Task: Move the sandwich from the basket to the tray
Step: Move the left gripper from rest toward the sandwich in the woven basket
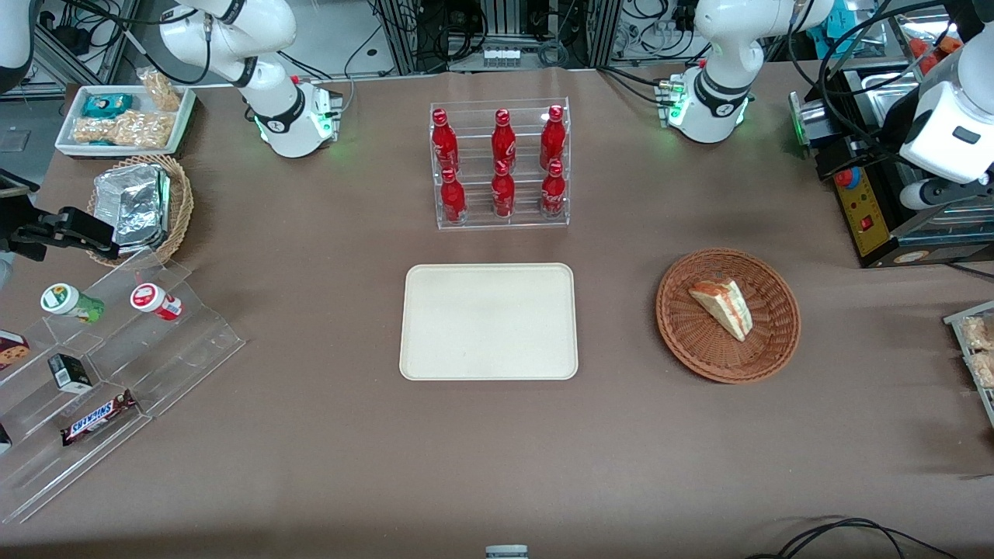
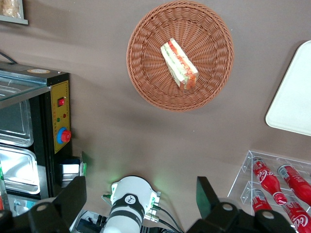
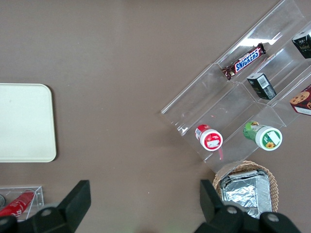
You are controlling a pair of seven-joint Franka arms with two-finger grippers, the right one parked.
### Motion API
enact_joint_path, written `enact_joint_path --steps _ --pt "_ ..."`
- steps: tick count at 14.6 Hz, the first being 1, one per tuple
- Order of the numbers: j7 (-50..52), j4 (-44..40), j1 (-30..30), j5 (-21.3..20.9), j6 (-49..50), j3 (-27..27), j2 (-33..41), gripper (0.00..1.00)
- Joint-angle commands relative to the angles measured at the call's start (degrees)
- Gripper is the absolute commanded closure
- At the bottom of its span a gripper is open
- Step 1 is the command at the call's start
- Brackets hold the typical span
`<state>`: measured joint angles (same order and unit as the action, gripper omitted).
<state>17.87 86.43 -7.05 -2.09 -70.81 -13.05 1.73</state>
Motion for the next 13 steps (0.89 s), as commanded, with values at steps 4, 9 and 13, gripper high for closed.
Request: enact_joint_path --steps 4,9,13 --pt "0.32 1.11 1.07 -1.24 -0.73 0.66 -0.14 0.00" --pt "4.70 15.58 0.89 -0.98 -13.70 4.43 -0.86 0.00" --pt "23.13 28.23 1.68 -1.16 -29.08 4.44 -0.95 0.00"
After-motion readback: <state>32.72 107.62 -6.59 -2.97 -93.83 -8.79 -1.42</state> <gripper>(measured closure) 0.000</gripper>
